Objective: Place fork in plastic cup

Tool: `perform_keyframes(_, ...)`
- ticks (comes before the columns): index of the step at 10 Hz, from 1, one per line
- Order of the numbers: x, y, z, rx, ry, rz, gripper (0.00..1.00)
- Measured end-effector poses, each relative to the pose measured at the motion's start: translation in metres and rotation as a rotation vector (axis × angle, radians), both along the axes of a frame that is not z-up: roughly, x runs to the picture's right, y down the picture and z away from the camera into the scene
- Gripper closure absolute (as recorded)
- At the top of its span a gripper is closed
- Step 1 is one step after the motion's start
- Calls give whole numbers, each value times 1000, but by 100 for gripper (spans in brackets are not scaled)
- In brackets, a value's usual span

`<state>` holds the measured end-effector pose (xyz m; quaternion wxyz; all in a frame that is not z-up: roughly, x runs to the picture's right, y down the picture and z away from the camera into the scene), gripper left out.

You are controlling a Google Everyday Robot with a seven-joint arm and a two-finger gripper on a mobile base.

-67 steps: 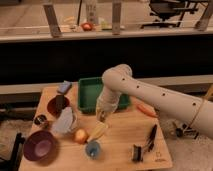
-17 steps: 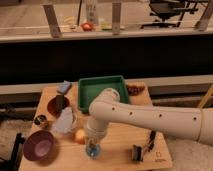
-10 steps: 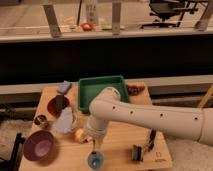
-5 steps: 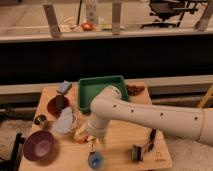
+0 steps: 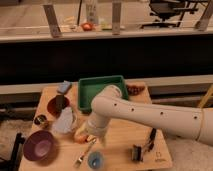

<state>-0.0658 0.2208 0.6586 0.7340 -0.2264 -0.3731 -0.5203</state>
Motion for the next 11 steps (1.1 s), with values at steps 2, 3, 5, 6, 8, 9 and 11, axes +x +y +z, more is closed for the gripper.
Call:
perform_keyframes(2,0,0,1,-4,-6,-5,20)
perform_keyframes(3,0,0,2,-7,-9,-7,20)
perform_keyframes(5,0,1,3,-11,-15,-9,20)
perform_keyframes(6,-1,1,4,-11,-19,-10,20)
perform_keyframes(8,-1,1,4,-8,-27,-11,20)
perform_keyframes(9,-2,1,3,-5,-31,-12,20)
perform_keyframes(11,-2,1,3,-3,-36,-14,20)
